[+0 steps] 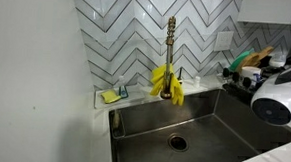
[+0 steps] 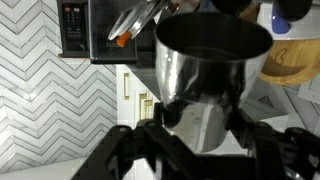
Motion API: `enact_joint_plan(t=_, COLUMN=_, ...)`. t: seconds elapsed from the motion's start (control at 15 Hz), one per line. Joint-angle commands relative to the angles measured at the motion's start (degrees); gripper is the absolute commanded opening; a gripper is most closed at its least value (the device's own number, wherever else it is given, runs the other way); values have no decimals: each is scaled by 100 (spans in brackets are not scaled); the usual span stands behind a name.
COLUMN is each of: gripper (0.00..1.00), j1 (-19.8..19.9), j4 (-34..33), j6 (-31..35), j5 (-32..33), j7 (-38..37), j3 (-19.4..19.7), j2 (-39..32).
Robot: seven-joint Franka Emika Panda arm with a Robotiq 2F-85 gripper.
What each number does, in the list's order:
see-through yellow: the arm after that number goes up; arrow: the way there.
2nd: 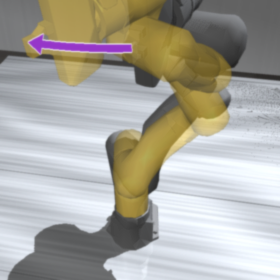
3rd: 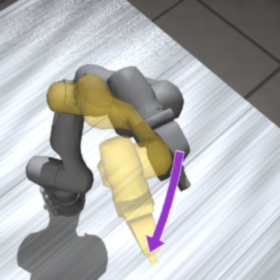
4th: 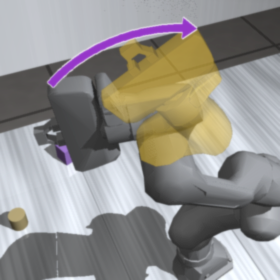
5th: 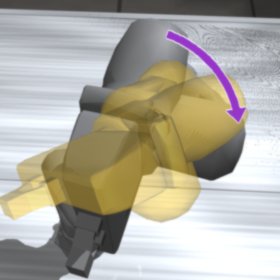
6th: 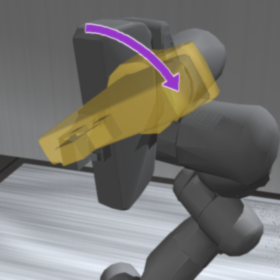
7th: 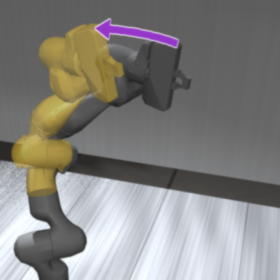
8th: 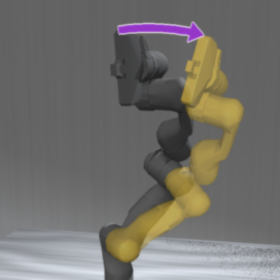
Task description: Flip the silver cup to its side, pick up the silver cup and hang it on the first cup hanger on the dish rack
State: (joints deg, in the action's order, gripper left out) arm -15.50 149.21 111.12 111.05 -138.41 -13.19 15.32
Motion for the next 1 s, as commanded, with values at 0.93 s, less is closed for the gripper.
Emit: enact_joint_plan(t=0.93, gripper=41, j1=-138, j4=163, j6=-247, j5=211, j7=-624, j3=64, j2=-449)
